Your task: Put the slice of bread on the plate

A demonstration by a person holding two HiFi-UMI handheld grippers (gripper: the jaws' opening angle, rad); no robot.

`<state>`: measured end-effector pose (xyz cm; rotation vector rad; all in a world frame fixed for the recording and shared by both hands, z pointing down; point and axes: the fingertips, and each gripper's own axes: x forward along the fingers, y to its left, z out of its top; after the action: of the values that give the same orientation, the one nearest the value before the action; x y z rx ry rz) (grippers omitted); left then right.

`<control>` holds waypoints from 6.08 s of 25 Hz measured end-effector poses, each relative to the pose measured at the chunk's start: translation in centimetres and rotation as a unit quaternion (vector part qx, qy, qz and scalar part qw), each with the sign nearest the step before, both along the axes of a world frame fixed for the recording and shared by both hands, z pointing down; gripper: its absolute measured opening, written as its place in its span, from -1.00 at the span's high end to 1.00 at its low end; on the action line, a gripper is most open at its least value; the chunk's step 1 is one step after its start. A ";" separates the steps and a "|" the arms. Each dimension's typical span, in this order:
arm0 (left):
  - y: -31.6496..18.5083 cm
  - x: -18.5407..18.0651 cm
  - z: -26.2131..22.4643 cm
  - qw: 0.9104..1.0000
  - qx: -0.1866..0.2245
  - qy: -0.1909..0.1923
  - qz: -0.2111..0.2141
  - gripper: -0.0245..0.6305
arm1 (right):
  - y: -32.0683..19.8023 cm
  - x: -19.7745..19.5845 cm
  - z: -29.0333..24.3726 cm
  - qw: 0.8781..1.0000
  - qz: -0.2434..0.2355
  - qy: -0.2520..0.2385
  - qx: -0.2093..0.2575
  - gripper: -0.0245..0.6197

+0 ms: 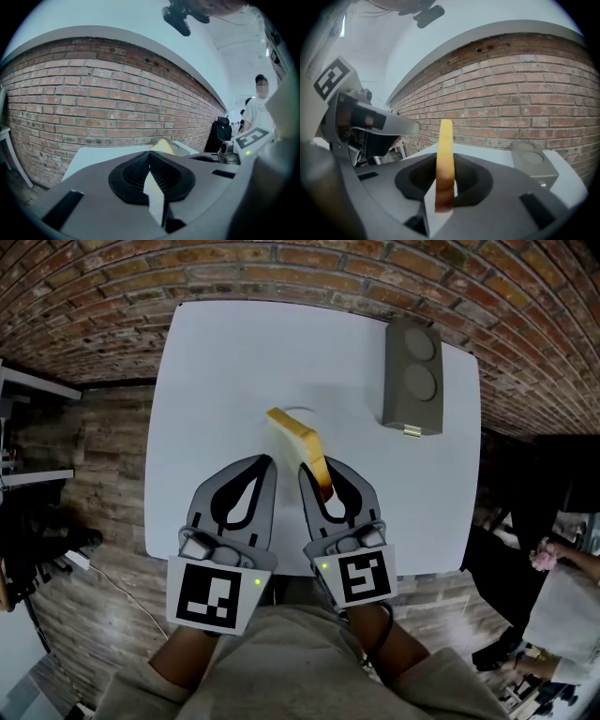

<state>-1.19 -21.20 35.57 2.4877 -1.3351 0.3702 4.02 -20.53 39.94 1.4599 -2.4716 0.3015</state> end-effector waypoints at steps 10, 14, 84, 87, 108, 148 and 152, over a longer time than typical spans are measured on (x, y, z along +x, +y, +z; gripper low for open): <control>-0.1 -0.2 0.1 1.000 0.002 -0.005 -0.002 0.90 | -0.1 -0.5 2.2 1.000 -0.001 -0.010 -0.024 0.64; -0.1 -0.3 0.3 1.000 0.000 -0.005 -0.003 0.90 | -0.2 -0.6 2.6 0.999 0.001 -0.013 -0.030 0.64; 0.6 -1.8 0.7 1.000 -0.006 -0.005 -0.010 0.90 | -2.3 2.8 10.4 0.984 0.091 0.022 -0.154 0.09; 0.7 -1.7 0.8 1.000 -0.006 -0.008 -0.008 0.90 | -2.5 2.5 9.9 0.985 0.089 0.013 -0.146 0.28; 1.5 -0.7 -0.4 1.000 0.009 0.002 0.007 0.90 | -2.3 0.8 0.5 0.998 0.067 0.000 -0.017 0.90; 12.7 2.8 -11.3 0.992 0.118 0.023 0.032 0.90 | 12.9 1.9 -15.4 0.990 0.063 -0.003 0.126 0.90; 13.3 3.0 -11.7 0.991 0.125 0.020 0.034 0.90 | 13.3 2.0 -15.7 0.991 0.058 -0.004 0.124 0.90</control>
<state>1.84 -7.92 23.83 2.7341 -1.3572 0.1749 6.02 -7.22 24.22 1.7041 -2.5074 0.0202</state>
